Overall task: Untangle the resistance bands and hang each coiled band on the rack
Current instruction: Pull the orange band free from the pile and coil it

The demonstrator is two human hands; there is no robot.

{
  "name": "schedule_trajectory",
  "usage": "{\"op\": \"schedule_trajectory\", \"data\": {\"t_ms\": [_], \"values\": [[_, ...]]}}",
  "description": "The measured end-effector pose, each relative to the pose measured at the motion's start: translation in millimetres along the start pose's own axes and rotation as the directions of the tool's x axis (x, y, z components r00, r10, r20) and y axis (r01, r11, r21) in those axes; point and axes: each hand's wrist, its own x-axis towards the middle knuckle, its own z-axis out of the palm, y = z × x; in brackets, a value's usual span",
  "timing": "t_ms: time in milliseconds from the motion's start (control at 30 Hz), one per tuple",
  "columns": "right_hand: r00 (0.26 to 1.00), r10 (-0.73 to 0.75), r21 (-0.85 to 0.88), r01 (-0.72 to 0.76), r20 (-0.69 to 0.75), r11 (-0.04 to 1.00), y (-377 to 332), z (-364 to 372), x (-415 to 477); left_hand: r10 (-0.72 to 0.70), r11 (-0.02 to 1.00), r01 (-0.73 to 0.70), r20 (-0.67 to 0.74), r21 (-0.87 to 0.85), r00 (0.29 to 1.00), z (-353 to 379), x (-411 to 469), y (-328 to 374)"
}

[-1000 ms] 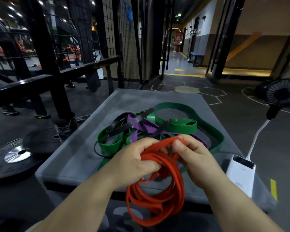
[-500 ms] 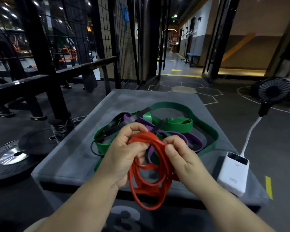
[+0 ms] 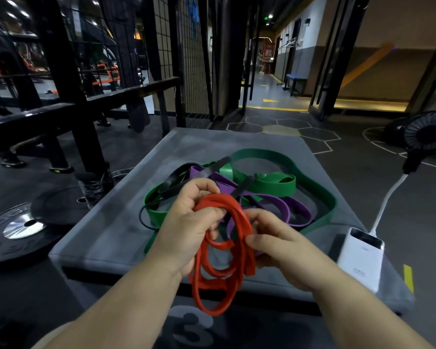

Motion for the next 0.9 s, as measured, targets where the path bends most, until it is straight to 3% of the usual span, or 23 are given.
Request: {"op": "schedule_trajectory", "data": {"t_ms": [100, 267, 367, 500, 600, 800, 900], "values": [[0.994, 0.024, -0.009, -0.023, 0.103, 1.000, -5, -10, -1, 0.029, 0.978, -0.044, 0.079, 0.202, 0.996, 2, -1, -1], [0.997, 0.075, -0.268, -0.070, 0.008, 0.961, -3, -14, -1, 0.003, 0.944, -0.062, 0.178, 0.323, 0.984, 10, -7, -5], [0.999, -0.029, -0.318, 0.023, -0.015, 0.948, -7, -16, -3, 0.008, 0.949, -0.063, 0.179, 0.310, 0.984, 10, -6, -4], [0.995, -0.096, -0.221, 0.090, -0.017, 0.971, -9, -17, -5, 0.021, 0.933, -0.083, 0.177, 0.351, 0.984, 9, -6, -5], [0.963, -0.239, -0.377, 0.176, -0.127, 0.909, -14, -19, -4, 0.048, 0.882, -0.148, 0.228, 0.448, 0.972, 11, -7, -8], [0.909, -0.391, -0.579, 0.243, -0.143, 0.778, -13, -19, -3, 0.043, 0.865, -0.153, 0.233, 0.478, 0.972, 11, -8, -9], [0.915, -0.379, -0.473, 0.275, -0.138, 0.837, -12, -21, -5, 0.044, 0.892, -0.125, 0.193, 0.434, 0.980, 11, -7, -7]]}}
